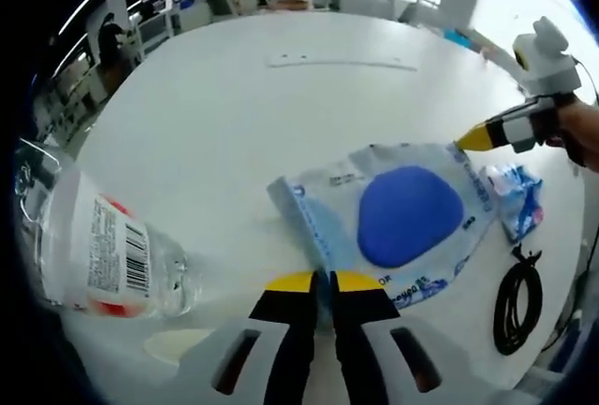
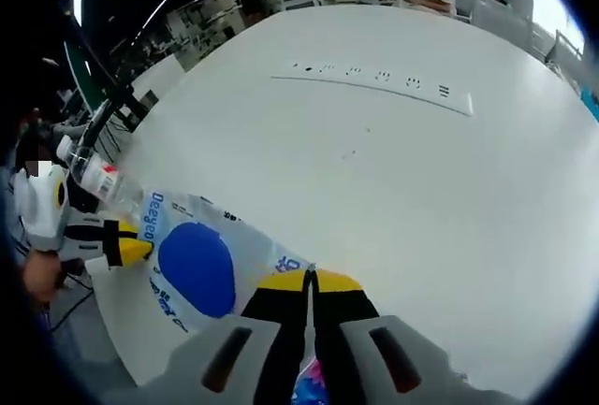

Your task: Arrange the tabletop items into an orderly group along one side of the table until the central work area is clear of visible clutter.

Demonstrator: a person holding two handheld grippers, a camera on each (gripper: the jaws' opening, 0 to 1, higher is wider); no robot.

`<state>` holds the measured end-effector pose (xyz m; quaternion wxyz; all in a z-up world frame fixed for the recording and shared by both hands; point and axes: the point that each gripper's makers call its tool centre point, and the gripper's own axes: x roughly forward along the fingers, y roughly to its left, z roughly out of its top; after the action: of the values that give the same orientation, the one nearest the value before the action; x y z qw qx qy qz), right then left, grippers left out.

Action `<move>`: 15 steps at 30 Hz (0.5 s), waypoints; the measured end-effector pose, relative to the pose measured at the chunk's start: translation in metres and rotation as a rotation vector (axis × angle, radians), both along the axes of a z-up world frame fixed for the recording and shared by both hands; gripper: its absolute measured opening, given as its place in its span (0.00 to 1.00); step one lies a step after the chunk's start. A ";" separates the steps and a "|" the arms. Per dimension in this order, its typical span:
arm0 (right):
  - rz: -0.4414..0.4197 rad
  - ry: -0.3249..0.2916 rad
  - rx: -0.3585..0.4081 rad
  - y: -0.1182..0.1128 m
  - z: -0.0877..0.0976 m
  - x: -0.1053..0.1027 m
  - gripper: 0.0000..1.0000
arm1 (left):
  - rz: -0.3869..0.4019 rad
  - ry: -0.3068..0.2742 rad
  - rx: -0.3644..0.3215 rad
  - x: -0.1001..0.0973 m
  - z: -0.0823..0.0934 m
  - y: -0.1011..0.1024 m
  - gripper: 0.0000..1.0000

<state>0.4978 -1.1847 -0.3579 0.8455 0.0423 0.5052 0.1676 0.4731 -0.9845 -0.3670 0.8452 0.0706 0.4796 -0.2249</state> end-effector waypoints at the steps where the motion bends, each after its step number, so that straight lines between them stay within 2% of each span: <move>1: -0.004 0.006 0.004 0.000 0.000 -0.001 0.00 | -0.001 0.000 0.000 0.000 0.000 0.000 0.01; 15: -0.001 0.043 0.012 0.000 0.002 -0.012 0.00 | 0.001 0.004 -0.007 0.001 0.002 0.000 0.00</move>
<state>0.4858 -1.1844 -0.3558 0.8344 0.0512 0.5221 0.1692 0.4743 -0.9848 -0.3651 0.8447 0.0668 0.4805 -0.2261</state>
